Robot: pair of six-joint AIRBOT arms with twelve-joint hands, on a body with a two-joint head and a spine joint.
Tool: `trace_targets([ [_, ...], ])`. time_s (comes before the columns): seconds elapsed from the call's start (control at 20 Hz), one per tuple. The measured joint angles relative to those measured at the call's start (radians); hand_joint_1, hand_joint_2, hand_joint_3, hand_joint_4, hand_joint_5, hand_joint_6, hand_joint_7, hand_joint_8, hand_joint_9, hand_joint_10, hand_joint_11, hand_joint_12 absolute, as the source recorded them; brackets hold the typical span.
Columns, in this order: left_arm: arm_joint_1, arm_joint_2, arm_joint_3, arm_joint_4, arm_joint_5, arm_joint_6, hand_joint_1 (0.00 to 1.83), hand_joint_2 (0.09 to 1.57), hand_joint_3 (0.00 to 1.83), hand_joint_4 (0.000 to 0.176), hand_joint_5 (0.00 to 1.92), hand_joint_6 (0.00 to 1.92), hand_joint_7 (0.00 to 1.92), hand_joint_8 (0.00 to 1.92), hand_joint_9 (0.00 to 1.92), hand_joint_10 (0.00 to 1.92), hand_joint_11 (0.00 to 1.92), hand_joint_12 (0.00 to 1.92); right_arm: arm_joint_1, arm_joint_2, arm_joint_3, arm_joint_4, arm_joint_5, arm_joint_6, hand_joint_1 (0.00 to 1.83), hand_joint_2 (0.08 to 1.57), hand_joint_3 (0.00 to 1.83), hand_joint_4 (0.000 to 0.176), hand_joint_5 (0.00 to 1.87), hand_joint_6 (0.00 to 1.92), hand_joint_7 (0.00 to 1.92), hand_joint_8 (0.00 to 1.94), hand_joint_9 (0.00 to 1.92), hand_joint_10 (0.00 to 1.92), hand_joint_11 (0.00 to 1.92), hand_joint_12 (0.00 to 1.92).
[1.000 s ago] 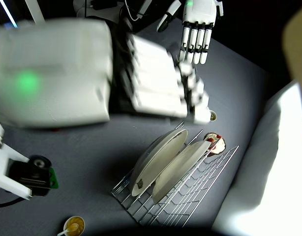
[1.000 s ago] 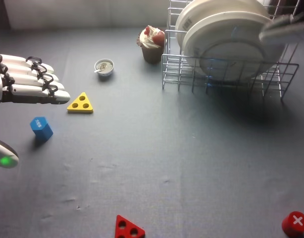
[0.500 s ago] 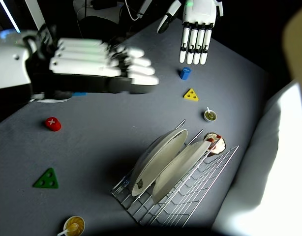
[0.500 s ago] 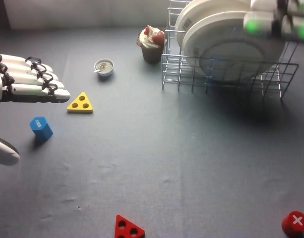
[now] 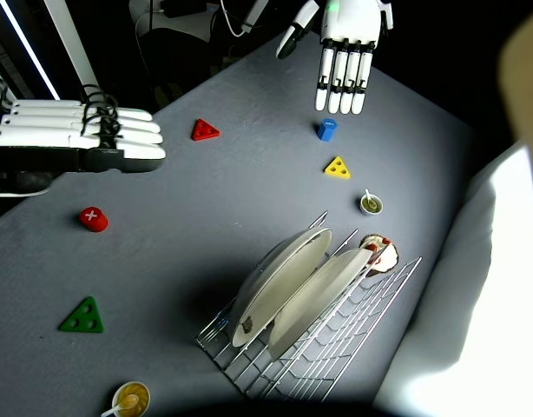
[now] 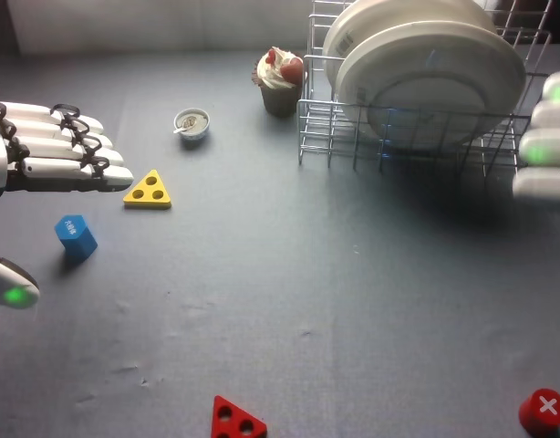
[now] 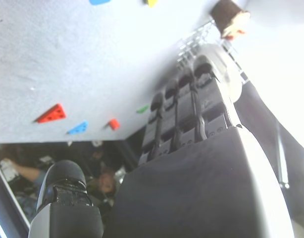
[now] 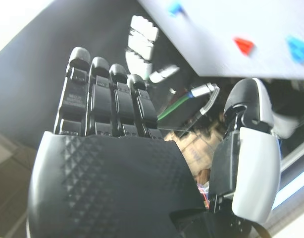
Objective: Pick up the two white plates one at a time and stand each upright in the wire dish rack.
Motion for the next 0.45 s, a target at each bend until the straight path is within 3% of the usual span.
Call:
trace_targets([
  [0.2, 0.0, 0.0, -0.001, -0.001, 0.0, 0.0, 0.0, 1.05, 0.0, 0.0, 0.02, 0.0, 0.07, 0.0, 0.06, 0.0, 0.02, 0.0, -0.051, 0.002, -0.02, -0.012, 0.063, -0.1, 0.56, 0.99, 0.0, 0.0, 0.12, 0.01, 0.15, 0.01, 0.2, 0.01, 0.25, 0.02],
  [0.3, 0.0, 0.0, -0.001, 0.001, 0.0, 0.0, 0.0, 1.05, 0.0, 0.0, 0.03, 0.0, 0.06, 0.0, 0.06, 0.0, 0.06, 0.02, -0.061, 0.0, -0.02, -0.007, 0.063, -0.104, 0.6, 1.09, 0.01, 0.0, 0.24, 0.0, 0.26, 0.0, 0.29, 0.01, 0.33, 0.05],
  [0.45, 0.0, 0.0, -0.002, 0.001, 0.0, 0.0, 0.0, 1.05, 0.0, 0.0, 0.03, 0.0, 0.06, 0.0, 0.06, 0.01, 0.06, 0.02, -0.061, -0.005, -0.019, -0.006, 0.063, -0.106, 0.59, 1.11, 0.01, 0.0, 0.26, 0.01, 0.29, 0.01, 0.31, 0.01, 0.32, 0.05],
])
